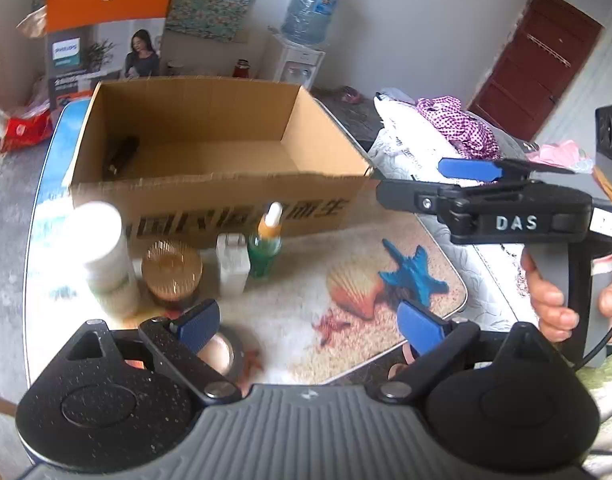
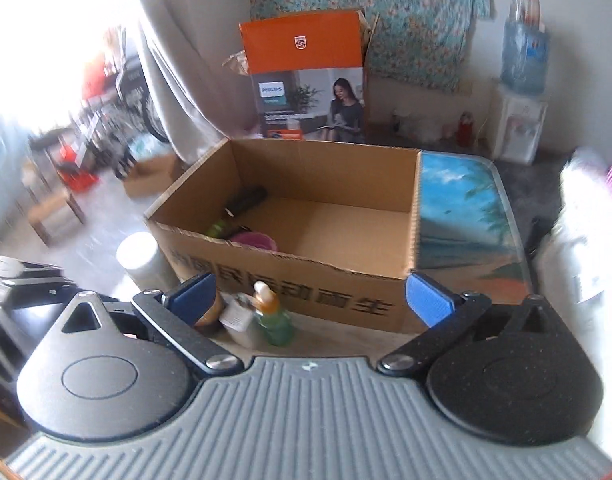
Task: Organize rigid objects
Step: 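Move the open right tool back out of the box to the table, then grasp the black tape roll by its edge with the right tool, then lift the black tape roll off the table with the right tool, then carry the tape roll into the box and open the right tool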
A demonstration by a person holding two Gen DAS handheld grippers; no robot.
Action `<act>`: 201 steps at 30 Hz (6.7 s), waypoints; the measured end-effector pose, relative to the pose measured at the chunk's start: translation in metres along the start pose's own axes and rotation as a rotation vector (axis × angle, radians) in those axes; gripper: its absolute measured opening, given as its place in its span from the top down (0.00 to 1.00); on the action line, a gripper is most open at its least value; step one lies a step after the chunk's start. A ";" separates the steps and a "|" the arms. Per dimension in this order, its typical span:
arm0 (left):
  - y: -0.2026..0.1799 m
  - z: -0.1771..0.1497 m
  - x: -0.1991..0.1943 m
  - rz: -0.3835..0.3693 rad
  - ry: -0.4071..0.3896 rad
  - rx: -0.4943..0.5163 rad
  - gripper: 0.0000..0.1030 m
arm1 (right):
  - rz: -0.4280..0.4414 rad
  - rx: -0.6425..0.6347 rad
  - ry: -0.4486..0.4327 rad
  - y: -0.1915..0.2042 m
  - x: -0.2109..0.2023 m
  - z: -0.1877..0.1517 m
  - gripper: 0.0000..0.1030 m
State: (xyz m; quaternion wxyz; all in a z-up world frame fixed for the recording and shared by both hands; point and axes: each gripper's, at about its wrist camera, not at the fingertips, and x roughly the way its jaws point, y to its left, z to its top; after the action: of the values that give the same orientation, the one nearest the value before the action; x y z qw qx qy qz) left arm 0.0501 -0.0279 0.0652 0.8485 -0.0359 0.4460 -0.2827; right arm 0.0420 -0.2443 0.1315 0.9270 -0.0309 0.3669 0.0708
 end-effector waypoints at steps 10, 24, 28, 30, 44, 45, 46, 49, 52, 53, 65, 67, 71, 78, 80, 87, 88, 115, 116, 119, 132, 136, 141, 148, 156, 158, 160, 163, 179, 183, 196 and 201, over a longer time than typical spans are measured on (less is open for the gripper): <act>0.008 -0.034 -0.008 0.133 -0.115 -0.014 0.00 | -0.004 -0.050 0.002 0.014 0.007 -0.019 0.01; 0.027 -0.073 0.025 0.210 -0.062 0.035 0.00 | 0.261 0.219 0.029 0.013 0.043 -0.070 0.01; 0.033 -0.075 0.041 0.229 -0.024 0.039 0.02 | 0.322 0.271 0.082 0.015 0.065 -0.075 0.02; 0.035 -0.073 0.046 0.237 -0.017 0.043 0.07 | 0.348 0.299 0.116 0.015 0.079 -0.076 0.08; 0.042 -0.064 0.073 0.257 0.069 0.050 0.34 | 0.432 0.262 0.321 0.040 0.149 -0.078 0.59; 0.043 -0.064 0.073 0.257 0.069 0.044 0.35 | 0.432 0.252 0.328 0.042 0.152 -0.078 0.62; 0.043 -0.064 0.073 0.255 0.066 0.044 0.35 | 0.433 0.247 0.336 0.043 0.155 -0.078 0.64; 0.042 -0.064 0.073 0.255 0.068 0.050 0.35 | 0.447 0.236 0.358 0.047 0.161 -0.080 0.72; 0.038 -0.062 0.075 0.243 0.072 0.058 0.35 | 0.456 0.235 0.368 0.048 0.163 -0.083 0.78; 0.035 -0.062 0.076 0.236 0.071 0.066 0.35 | 0.450 0.233 0.365 0.047 0.161 -0.084 0.78; 0.006 -0.063 0.085 0.102 0.099 0.141 0.35 | 0.380 0.279 0.354 0.011 0.136 -0.099 0.78; 0.001 -0.064 0.086 0.115 0.092 0.165 0.35 | 0.379 0.296 0.347 0.005 0.133 -0.102 0.78; -0.006 -0.063 0.088 0.163 0.084 0.230 0.33 | 0.363 0.294 0.322 0.002 0.131 -0.101 0.76; -0.007 -0.060 0.105 0.194 0.123 0.254 0.31 | 0.354 0.265 0.328 0.005 0.135 -0.102 0.76; -0.009 -0.060 0.107 0.200 0.119 0.264 0.31 | 0.351 0.255 0.329 0.007 0.136 -0.102 0.77; -0.014 -0.059 0.109 0.205 0.110 0.277 0.36 | 0.364 0.244 0.328 0.008 0.134 -0.105 0.83; -0.015 -0.059 0.109 0.201 0.111 0.274 0.36 | 0.360 0.239 0.327 0.008 0.132 -0.106 0.83; -0.022 -0.059 0.112 0.218 0.112 0.271 0.32 | 0.348 0.221 0.314 0.010 0.128 -0.110 0.82; -0.021 -0.059 0.112 0.220 0.106 0.270 0.34 | 0.347 0.216 0.311 0.011 0.128 -0.110 0.82; -0.020 -0.058 0.111 0.222 0.099 0.263 0.34 | 0.341 0.195 0.304 0.013 0.127 -0.111 0.82; -0.022 -0.050 0.103 0.224 0.090 0.222 0.34 | 0.318 0.168 0.284 0.018 0.120 -0.102 0.83; -0.023 -0.048 0.099 0.226 0.080 0.219 0.34 | 0.314 0.167 0.274 0.018 0.115 -0.099 0.83; -0.023 -0.046 0.094 0.229 0.063 0.216 0.34 | 0.313 0.169 0.258 0.019 0.110 -0.095 0.83; -0.026 -0.044 0.085 0.236 0.033 0.217 0.34 | 0.312 0.164 0.242 0.020 0.102 -0.093 0.82; -0.031 -0.044 0.075 0.246 -0.001 0.222 0.34 | 0.309 0.151 0.214 0.023 0.091 -0.088 0.82; -0.032 -0.044 0.071 0.249 -0.012 0.222 0.34 | 0.307 0.147 0.205 0.024 0.088 -0.086 0.82; -0.033 -0.042 0.067 0.253 -0.027 0.225 0.34 | 0.306 0.141 0.194 0.026 0.084 -0.083 0.82; -0.034 -0.034 0.056 0.262 -0.064 0.235 0.34 | 0.301 0.126 0.163 0.029 0.077 -0.074 0.82; 0.008 0.115 0.041 0.270 -0.150 0.208 0.34 | 0.344 0.054 0.062 0.004 0.102 0.080 0.82; 0.042 0.158 0.075 0.251 -0.047 0.158 0.34 | 0.360 0.078 0.147 -0.012 0.155 0.118 0.82; 0.131 0.206 0.193 0.301 0.269 0.006 0.34 | 0.412 0.163 0.406 -0.028 0.325 0.145 0.82; 0.144 0.209 0.209 0.323 0.305 -0.020 0.34 | 0.418 0.185 0.436 -0.023 0.360 0.146 0.81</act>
State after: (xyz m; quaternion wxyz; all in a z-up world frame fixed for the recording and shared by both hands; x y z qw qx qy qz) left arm 0.3693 -0.0547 -0.0087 0.8052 0.0708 0.5717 -0.1407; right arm 0.4038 -0.2115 -0.0082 0.7907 0.1154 0.5604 0.2179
